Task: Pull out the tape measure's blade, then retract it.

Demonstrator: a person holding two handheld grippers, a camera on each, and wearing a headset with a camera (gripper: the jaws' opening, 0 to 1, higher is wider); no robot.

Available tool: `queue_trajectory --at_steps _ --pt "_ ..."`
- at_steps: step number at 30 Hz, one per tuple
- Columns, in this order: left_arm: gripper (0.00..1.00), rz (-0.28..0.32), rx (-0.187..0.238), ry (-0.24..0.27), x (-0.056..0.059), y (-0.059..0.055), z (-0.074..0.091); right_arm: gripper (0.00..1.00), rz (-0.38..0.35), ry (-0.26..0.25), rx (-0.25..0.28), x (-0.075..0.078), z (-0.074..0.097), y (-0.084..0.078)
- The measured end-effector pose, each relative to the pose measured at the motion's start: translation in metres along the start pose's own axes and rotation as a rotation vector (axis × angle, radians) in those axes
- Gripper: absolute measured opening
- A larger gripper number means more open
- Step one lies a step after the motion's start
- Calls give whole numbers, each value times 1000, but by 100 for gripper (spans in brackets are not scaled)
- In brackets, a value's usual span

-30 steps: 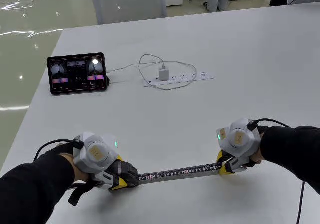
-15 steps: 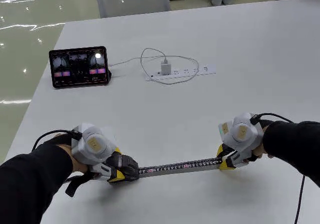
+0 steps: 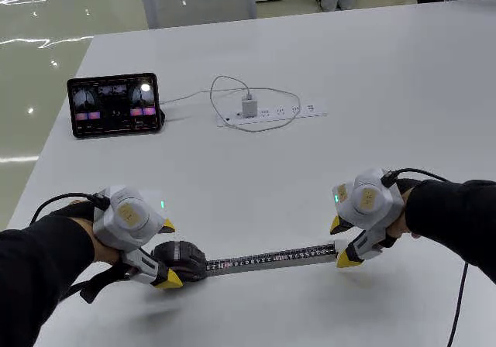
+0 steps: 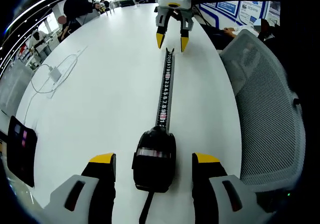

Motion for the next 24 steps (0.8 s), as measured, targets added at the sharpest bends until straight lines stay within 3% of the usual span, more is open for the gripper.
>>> queue_trajectory --at_steps 7,10,24 --pt "69 -34 -6 -14 4 1 5 44 7 -6 -11 -1 4 1" --pt "72 -19 4 -46 6 1 8 47 -4 -10 3 -2 9 3" --pt "83 18 20 -56 9 -2 20 60 -70 -9 26 -11 18 2"
Point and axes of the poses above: the centre of the closed fingertips' face, and the gripper's own axes: z roughly backward along the fingers, x roughly to its right, y roughly out of its top, the point moved 10 cm from there along z, roughly backward along the fingers, and after that the axes turned 12 degrees about -x, right-handed, at the moved point
